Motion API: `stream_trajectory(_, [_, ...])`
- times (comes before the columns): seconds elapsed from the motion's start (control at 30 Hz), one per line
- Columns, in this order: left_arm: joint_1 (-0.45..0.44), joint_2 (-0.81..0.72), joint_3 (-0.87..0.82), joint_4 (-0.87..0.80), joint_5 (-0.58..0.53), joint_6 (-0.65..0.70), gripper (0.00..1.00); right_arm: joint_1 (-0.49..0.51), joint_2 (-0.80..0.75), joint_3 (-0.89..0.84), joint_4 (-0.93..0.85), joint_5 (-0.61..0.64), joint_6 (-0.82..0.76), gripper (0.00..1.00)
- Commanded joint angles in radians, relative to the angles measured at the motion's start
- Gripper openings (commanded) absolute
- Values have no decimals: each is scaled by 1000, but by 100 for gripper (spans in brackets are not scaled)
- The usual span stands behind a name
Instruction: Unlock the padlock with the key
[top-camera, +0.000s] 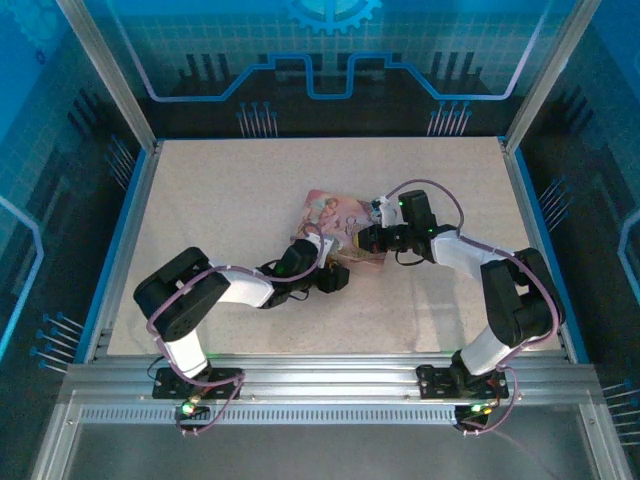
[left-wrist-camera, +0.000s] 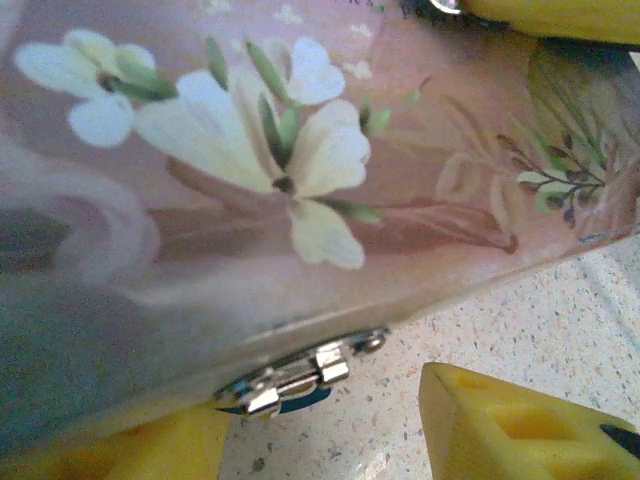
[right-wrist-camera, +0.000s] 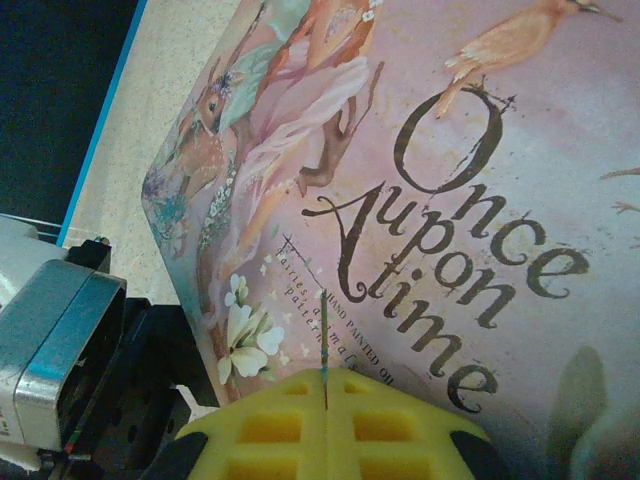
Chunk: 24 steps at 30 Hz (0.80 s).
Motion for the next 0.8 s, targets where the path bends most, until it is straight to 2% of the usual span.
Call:
stream_trajectory(0.0, [-16,8,48,23,-12,-22,52,5,10,-36,-99,36,-15,1])
stream_trajectory(0.5, [-23,15,71,20,-44,-134,42,9,10,-42,-94,30,-9,1])
stream_trajectory(0.77, [-23,2,74,25,-25,-163,32,13,-8,-57,-72,24,-6,1])
